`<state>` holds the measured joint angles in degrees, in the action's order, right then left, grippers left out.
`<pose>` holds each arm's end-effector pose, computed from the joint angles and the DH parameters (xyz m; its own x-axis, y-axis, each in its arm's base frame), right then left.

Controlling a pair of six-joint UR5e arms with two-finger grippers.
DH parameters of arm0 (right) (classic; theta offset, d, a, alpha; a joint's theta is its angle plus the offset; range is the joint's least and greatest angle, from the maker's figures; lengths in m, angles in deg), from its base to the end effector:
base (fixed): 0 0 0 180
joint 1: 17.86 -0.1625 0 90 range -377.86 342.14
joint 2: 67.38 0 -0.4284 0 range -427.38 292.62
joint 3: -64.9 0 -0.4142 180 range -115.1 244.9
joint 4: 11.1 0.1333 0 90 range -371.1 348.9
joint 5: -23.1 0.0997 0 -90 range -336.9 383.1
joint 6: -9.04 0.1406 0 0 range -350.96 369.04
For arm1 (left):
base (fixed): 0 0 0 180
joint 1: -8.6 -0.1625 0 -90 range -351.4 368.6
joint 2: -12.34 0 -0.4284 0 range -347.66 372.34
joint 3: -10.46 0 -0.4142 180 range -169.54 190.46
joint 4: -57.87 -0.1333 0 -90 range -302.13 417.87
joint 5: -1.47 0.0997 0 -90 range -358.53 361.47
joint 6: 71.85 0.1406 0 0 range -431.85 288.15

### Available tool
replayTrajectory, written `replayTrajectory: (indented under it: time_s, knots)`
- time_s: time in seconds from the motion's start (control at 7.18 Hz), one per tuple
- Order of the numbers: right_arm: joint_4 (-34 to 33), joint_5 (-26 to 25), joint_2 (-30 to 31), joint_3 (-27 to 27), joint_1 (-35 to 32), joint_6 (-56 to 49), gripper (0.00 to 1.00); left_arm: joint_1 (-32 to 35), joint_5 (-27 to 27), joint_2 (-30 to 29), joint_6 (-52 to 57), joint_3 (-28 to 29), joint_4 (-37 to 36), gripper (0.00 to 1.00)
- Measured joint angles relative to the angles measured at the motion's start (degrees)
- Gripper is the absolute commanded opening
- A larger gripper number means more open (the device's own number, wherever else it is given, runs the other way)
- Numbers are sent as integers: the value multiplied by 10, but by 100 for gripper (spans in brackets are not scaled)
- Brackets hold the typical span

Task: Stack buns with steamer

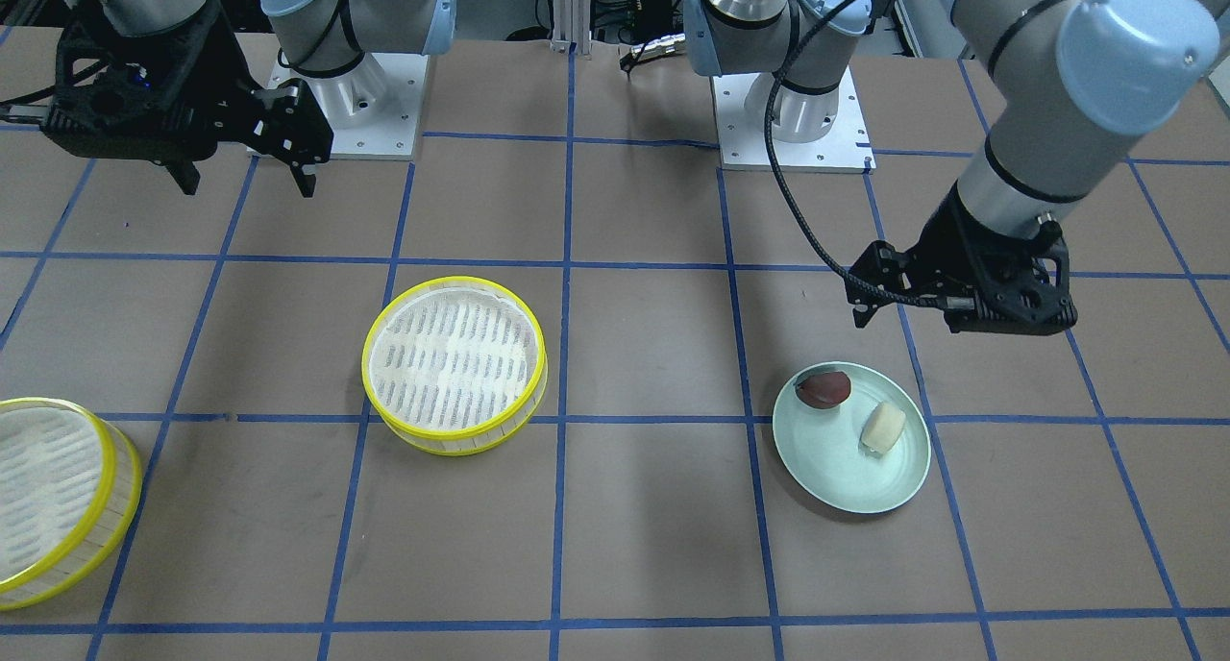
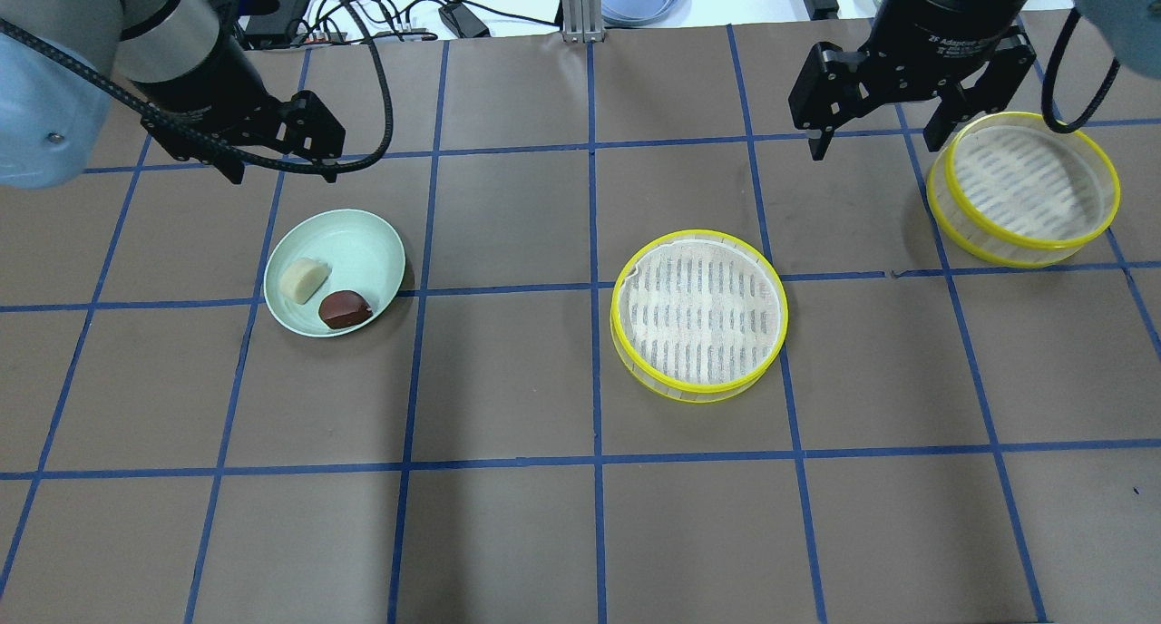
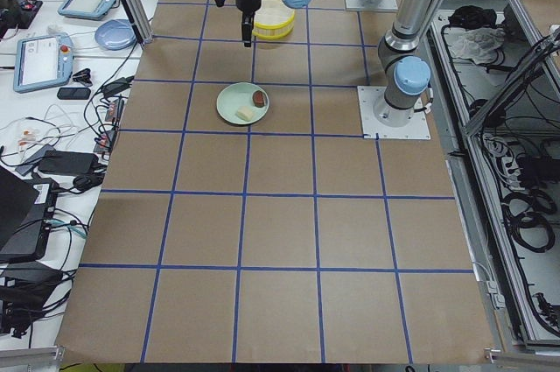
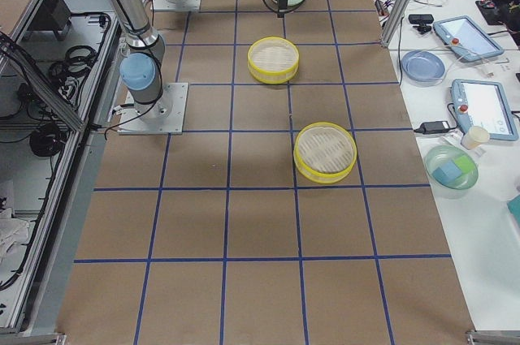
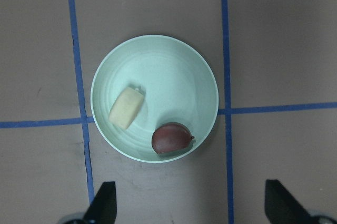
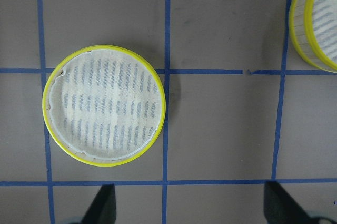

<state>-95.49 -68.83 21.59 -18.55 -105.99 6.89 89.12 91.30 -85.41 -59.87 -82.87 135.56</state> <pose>0.1115 -0.5234 0.4900 -0.9994 -0.0050 0.0336 -0.0049 1.0000 0.0028 -0.0385 -0.5812 0.3690 -0.9990 0.0436 -0.0016 0.0437 0.9988 -0.0216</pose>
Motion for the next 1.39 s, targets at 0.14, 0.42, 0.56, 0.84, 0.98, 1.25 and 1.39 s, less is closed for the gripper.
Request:
replayTrajectory:
  time_s: [0.14,0.42,0.56,0.84,0.98,1.25,1.39]
  knots:
    - [-8,1,-10,1,44,-24,100,-11,0,-29,9,-16,-38,100]
    - [-81,-2,-54,3,135,-147,100,-36,-1,-87,17,-51,-108,100]
    - [-127,-3,-87,3,173,-208,100,-41,0,-110,21,-58,-122,100]
    - [-207,1,-156,1,240,-341,100,-44,3,-148,26,-63,-134,100]
    - [-250,0,-187,1,263,-387,100,-44,5,-161,27,-63,-140,98]
    - [-317,5,-261,2,300,-420,98,-45,7,-179,29,-63,-163,93]
    - [-338,10,-292,3,311,-424,96,-45,7,-185,35,-63,-176,87]
